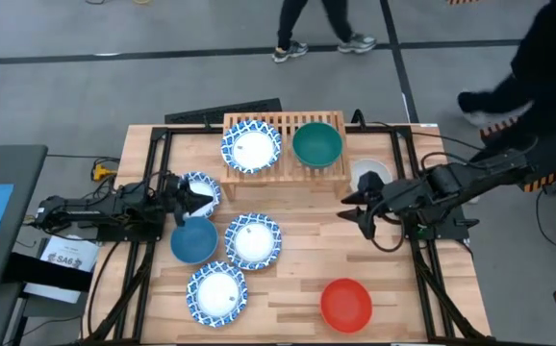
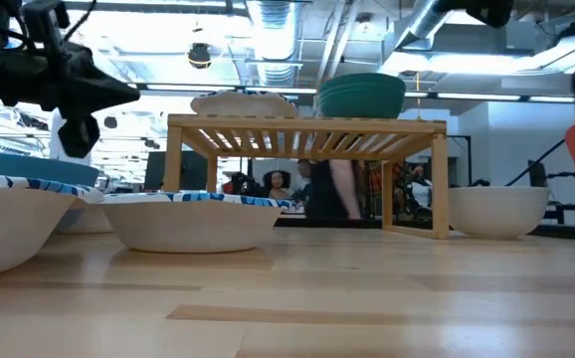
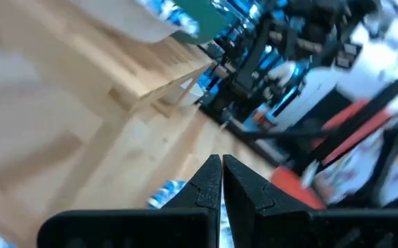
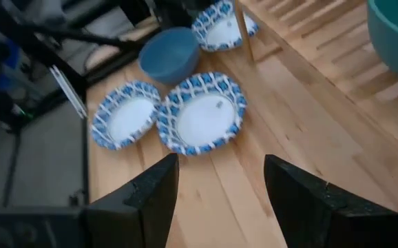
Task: Place and stack bowls onto a shelf
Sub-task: Stack the blue bowl on top of the green bowl on the shelf
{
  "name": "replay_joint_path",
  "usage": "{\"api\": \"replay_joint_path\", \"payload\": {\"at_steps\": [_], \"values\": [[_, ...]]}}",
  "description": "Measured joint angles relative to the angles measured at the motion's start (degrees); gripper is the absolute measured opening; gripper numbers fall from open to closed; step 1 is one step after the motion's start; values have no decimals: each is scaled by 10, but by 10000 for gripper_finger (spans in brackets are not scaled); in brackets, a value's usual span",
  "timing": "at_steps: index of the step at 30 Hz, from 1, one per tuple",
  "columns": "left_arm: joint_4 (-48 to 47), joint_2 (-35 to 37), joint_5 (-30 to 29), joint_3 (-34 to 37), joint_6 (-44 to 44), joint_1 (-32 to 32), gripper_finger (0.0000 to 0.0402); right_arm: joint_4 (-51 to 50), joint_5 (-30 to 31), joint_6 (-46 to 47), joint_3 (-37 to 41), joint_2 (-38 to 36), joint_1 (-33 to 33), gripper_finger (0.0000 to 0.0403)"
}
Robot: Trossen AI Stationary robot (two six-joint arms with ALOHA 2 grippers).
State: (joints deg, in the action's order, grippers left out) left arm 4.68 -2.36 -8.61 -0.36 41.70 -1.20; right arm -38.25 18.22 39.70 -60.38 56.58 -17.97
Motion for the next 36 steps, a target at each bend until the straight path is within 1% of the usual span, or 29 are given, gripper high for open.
{"api": "replay_joint_path", "payload": {"at_steps": [5,7,8,9,12,16,18,22,25,28,30,33,36], "values": [[1,0,-31,0,175,0,0,67,0,15,0,7,15,240],[19,0,-45,0,222,0,0,85,0,15,0,9,23,240],[38,0,-43,-1,227,0,0,96,0,15,0,11,28,240],[57,1,-29,-3,230,0,1,103,0,18,-1,15,33,240],[65,0,30,-39,226,0,14,96,0,28,0,24,47,240],[64,-2,69,-118,184,0,54,101,0,43,0,31,62,240],[38,-14,88,-158,166,0,77,114,0,44,-1,36,65,240],[-10,-63,144,-236,144,11,120,112,0,44,0,37,69,240],[-40,-131,196,-284,146,31,142,111,0,37,0,37,69,240],[-116,-205,263,-340,143,62,150,110,0,35,0,37,69,240],[-211,-255,294,-377,126,90,151,108,0,33,0,37,69,240],[-350,-323,298,-424,81,140,151,103,0,32,0,37,69,240],[-448,-374,271,-447,28,195,151,97,-1,31,0,37,69,240]]}}
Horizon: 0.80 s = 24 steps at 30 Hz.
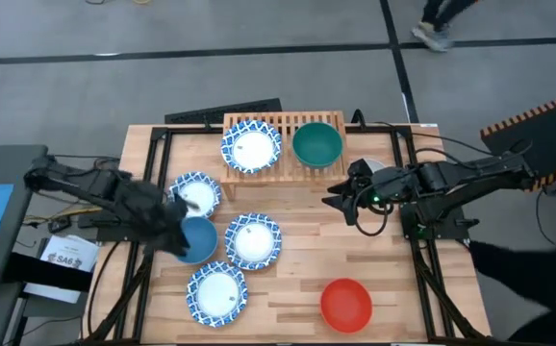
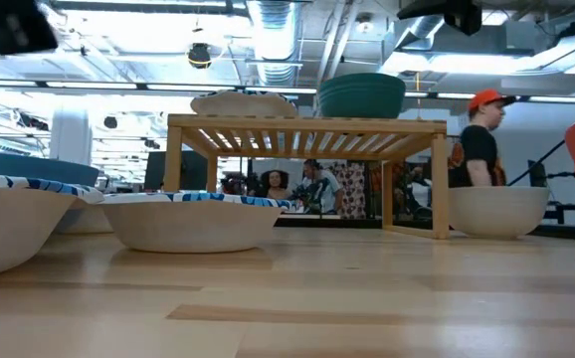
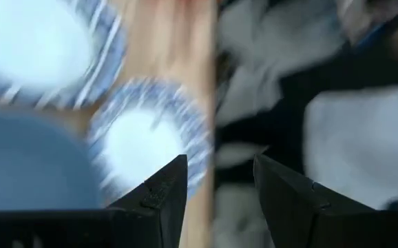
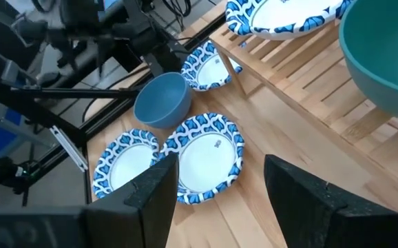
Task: Place and stack bowls onto a shelf
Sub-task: Stack the blue bowl on top of the green bowl on the shelf
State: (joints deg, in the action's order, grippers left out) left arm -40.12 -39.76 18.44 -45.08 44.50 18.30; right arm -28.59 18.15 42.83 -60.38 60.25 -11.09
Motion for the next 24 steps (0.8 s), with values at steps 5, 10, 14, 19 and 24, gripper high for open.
{"api": "replay_joint_path", "payload": {"at_steps": [5,10,14,19,24], "values": [[-86,-57,-101,10,-63,89,151,-2,0,-17,0,0,0,240],[-92,-96,-194,30,-63,172,151,-7,-1,-28,0,0,0,240],[-95,-136,-257,31,-68,235,151,-16,-2,-28,0,0,0,240],[-90,-198,-300,31,-68,283,151,-19,-2,-28,0,0,0,240],[-90,-260,-301,31,-65,299,151,-19,-2,-28,0,0,0,240]]}}
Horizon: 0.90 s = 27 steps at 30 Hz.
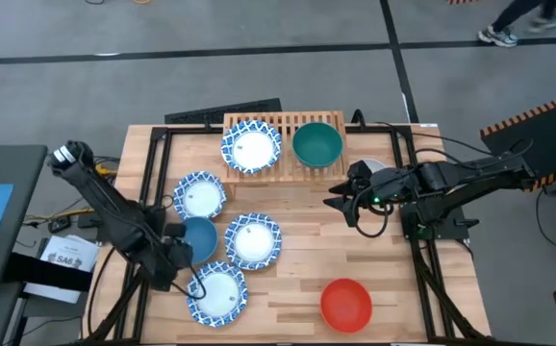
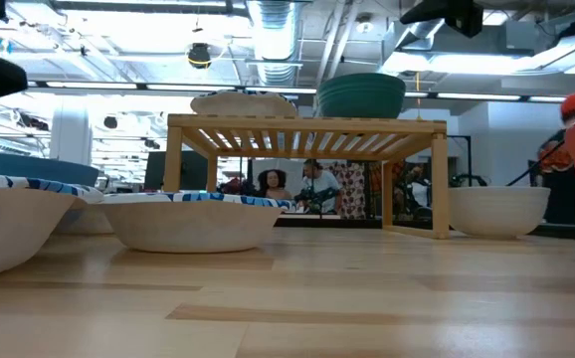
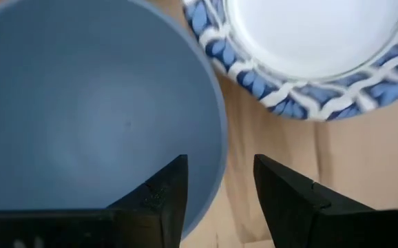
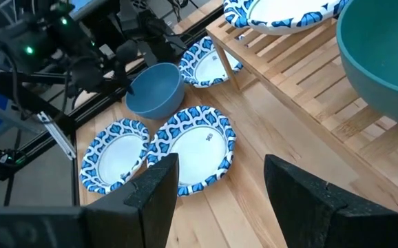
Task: Place and stack bowls onto a shelf
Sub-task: Stack the blue bowl on top of the green bowl on the shelf
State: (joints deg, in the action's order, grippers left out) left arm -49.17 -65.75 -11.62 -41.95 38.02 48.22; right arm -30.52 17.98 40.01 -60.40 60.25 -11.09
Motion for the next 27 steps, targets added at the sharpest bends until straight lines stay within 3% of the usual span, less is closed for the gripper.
{"api": "replay_joint_path", "payload": {"at_steps": [9,12,16,19,27], "values": [[1,-82,-12,0,3,1,140,0,0,0,0,0,0,240],[1,-87,-11,0,7,1,102,1,0,0,0,0,0,240],[-3,-75,-13,-9,8,-2,17,3,0,0,0,0,0,240],[-20,-60,-11,-21,14,-11,4,17,0,2,0,0,0,240],[-107,-11,-5,-147,-15,-34,0,132,-16,53,0,0,0,240]]}}
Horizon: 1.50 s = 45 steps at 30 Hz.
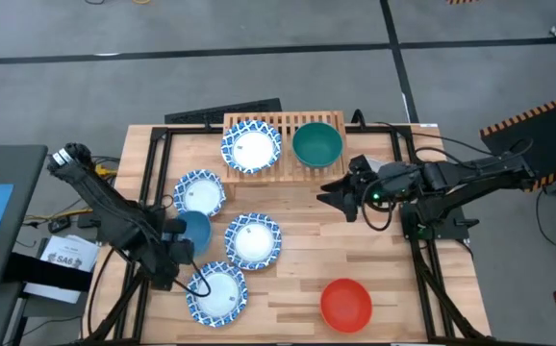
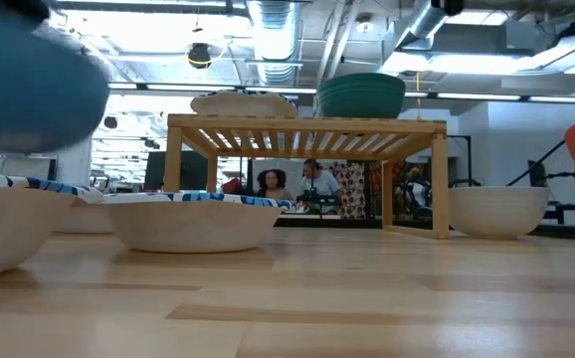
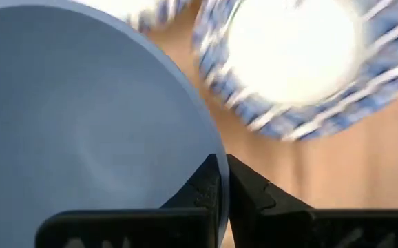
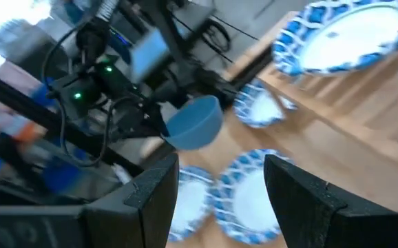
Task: Place and stack bowls onto a shelf
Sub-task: Stack the blue bowl on top of the green bowl on the shelf
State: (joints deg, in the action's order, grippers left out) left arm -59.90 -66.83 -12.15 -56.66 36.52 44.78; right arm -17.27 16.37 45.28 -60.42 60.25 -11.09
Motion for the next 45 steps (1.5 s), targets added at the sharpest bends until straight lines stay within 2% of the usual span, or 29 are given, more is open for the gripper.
{"api": "replay_joint_path", "payload": {"at_steps": [7,10,14,18,25,29,31,35,38,45], "values": [[-14,-24,30,-169,-141,-64,0,38,-80,57,-5,29,0,240],[-40,-70,32,-240,-219,-108,0,41,-133,68,-19,58,0,240],[-45,-144,27,-314,-318,-155,0,38,-197,28,-31,97,-5,240],[-28,-208,6,-357,-404,-181,0,30,-212,14,-34,115,-14,240],[57,-293,-53,-367,-519,-208,0,-27,-210,-3,-34,93,-13,240],[105,-304,-128,-371,-559,-231,0,-37,-210,-14,-34,58,-17,240],[113,-304,-143,-396,-574,-248,0,-36,-206,-25,-34,32,-22,240],[131,-304,-138,-467,-631,-292,0,-30,-165,-55,-34,-16,-30,240],[133,-313,-107,-516,-666,-339,0,-19,-118,-77,-34,-51,-30,240],[141,-357,-60,-557,-746,-437,0,24,-28,-138,-34,-94,-30,240]]}}
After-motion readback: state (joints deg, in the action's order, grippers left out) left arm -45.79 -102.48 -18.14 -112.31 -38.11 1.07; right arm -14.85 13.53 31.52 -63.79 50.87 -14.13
